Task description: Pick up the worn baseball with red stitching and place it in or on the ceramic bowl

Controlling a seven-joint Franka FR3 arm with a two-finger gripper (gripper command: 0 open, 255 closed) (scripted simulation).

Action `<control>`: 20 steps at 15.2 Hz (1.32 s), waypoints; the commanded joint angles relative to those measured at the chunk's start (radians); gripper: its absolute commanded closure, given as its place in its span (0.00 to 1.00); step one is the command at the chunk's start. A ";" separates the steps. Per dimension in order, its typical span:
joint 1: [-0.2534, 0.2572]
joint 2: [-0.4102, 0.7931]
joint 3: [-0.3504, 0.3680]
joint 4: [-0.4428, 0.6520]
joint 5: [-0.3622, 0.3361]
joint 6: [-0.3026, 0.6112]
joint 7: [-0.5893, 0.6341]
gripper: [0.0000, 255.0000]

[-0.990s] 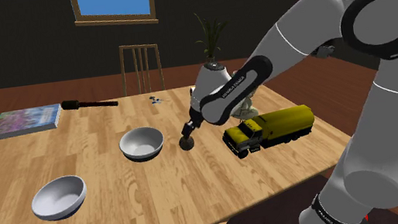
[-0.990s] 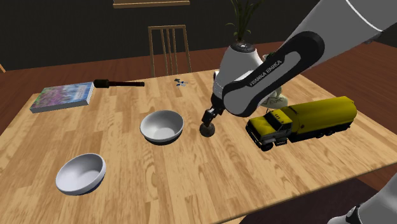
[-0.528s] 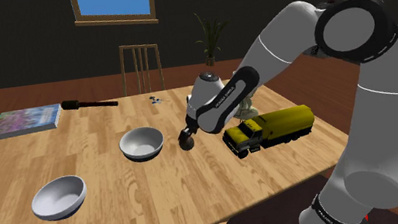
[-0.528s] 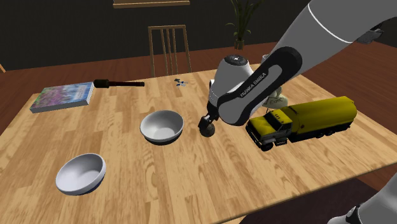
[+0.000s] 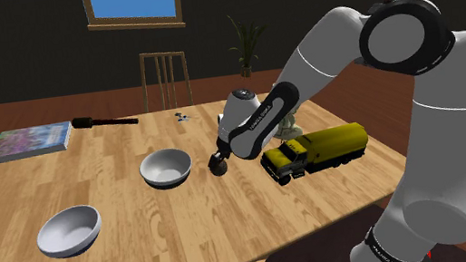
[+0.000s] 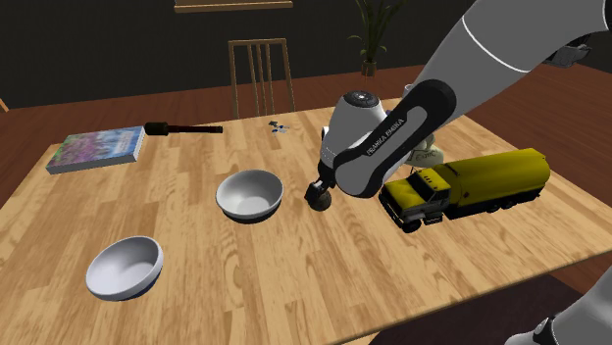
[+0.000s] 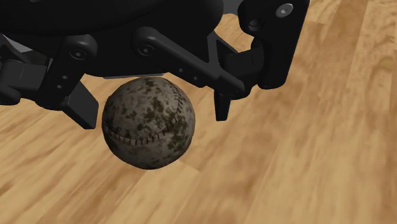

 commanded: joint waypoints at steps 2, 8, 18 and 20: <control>0.000 0.000 0.000 0.000 0.000 0.000 0.000 1.00; 0.000 0.000 0.000 0.000 0.000 0.000 0.000 1.00; -0.012 -0.087 0.015 -0.002 0.020 -0.086 -0.016 1.00; -0.014 -0.111 0.018 0.000 0.025 -0.111 -0.021 1.00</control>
